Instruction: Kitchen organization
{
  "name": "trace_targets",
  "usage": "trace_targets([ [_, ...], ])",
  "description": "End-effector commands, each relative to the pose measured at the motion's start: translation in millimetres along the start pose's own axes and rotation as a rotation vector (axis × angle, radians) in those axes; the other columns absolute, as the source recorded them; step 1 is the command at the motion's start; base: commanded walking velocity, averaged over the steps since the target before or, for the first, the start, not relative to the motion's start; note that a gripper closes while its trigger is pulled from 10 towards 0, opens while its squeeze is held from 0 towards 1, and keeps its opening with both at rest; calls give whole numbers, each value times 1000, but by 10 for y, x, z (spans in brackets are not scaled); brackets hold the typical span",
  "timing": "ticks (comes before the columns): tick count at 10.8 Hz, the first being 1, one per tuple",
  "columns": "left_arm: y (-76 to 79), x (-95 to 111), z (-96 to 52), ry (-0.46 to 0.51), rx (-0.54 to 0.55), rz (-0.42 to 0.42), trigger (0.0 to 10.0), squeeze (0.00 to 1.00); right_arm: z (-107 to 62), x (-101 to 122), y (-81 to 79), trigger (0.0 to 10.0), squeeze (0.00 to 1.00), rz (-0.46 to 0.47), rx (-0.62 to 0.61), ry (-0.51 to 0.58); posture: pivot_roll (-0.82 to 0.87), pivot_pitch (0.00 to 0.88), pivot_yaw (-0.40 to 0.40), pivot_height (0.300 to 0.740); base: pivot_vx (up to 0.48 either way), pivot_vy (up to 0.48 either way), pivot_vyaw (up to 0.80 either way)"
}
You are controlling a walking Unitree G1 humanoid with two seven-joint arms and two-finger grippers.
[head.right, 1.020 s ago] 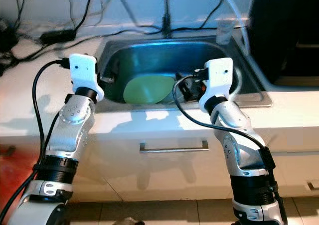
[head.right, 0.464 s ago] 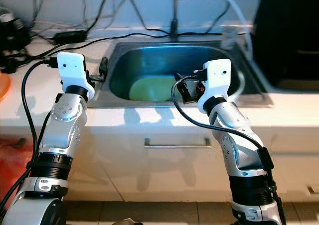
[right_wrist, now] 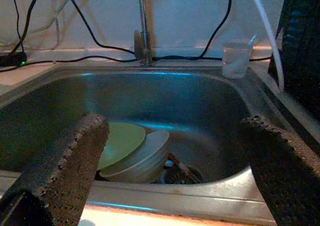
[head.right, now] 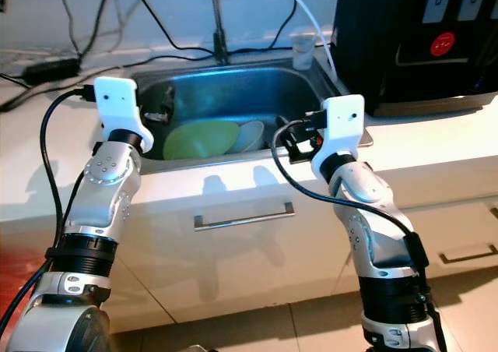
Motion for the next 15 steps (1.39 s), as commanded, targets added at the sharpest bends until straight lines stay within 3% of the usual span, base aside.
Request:
trace_targets([
  [1,-55,20,31,-5,6,-1,10000,0,2,2,-38,10000,0,-10,10,-2,-8,0,73,740,0,0,0],
  [6,-26,-32,43,-35,-9,0,10000,0,2,6,-49,10000,0,-15,17,2,-13,0,79,740,105,0,0],
  [11,-14,6,64,-30,-15,-3,10000,0,13,18,-67,10000,0,-14,27,7,-10,0,76,740,0,0,800],
  [15,-94,9,118,-58,-8,-39,10000,0,21,23,-55,10000,0,-11,18,8,-9,0,85,740,0,90,0],
])
Point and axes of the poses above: a point about 5 cm out from each wrist's last joint towards the gripper, its own z axis pointing out of the wrist towards the gripper, its own x axis along the axis of the wrist's last joint, y = z × x, the point moved 5 cm from there along z, pointing out of the wrist towards the gripper, and after that the axes turned 12 degrees about z, right-handed, at the moved point
